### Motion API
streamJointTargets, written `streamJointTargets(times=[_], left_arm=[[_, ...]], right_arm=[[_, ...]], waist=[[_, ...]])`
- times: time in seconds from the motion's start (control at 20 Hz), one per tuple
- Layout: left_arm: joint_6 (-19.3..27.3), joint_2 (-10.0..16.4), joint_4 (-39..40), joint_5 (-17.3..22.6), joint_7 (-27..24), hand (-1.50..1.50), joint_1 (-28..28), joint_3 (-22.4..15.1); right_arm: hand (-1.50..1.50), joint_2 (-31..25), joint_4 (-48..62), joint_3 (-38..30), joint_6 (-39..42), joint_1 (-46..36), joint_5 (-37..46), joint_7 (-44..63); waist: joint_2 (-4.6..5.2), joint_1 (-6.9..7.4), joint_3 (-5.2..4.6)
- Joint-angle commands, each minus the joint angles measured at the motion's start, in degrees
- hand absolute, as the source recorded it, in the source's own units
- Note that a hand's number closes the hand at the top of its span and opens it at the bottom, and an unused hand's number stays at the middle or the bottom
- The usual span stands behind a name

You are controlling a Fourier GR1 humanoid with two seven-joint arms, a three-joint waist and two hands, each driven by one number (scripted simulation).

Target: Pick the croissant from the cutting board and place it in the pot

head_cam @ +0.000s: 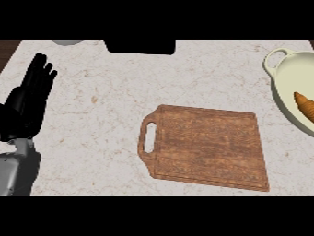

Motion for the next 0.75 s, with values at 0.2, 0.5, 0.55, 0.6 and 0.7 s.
streamJointTargets(times=[0.2, 0.5, 0.55, 0.6, 0.7], left_arm=[[0.19, -1.04, -0.46, -0.2, -0.68, 0.0, 0.45, -0.79], [-0.36, -1.12, -0.39, 0.45, -0.54, 0.0, 0.73, -0.67], [-0.01, -0.84, -0.31, 0.42, -0.27, 0.0, 0.15, -0.18], [-0.51, -0.05, -0.54, 0.66, 0.15, 0.0, 0.41, 0.25], [-0.71, -0.01, 0.25, 0.84, -0.08, 0.0, 0.13, 0.43]], right_arm=[[-1.5, -5.04, -0.83, -0.75, 12.74, 2.16, -1.59, -3.65], [-1.5, -6.11, -2.45, -1.03, 14.08, 3.62, -2.78, -3.35], [-1.5, -6.12, -2.91, -0.71, 14.03, 4.12, -2.64, -3.53], [-1.5, -5.84, -3.07, -0.36, 14.07, 4.72, -2.47, -3.54], [-1.5, -7.27, -3.12, -0.85, 16.15, 4.94, -3.39, -2.81]], waist=[[0.47, 0.26, 0.29], [0.38, -0.03, 0.31], [0.53, -0.07, 0.42], [0.39, 0.2, 0.37], [0.37, -0.57, 0.34]])
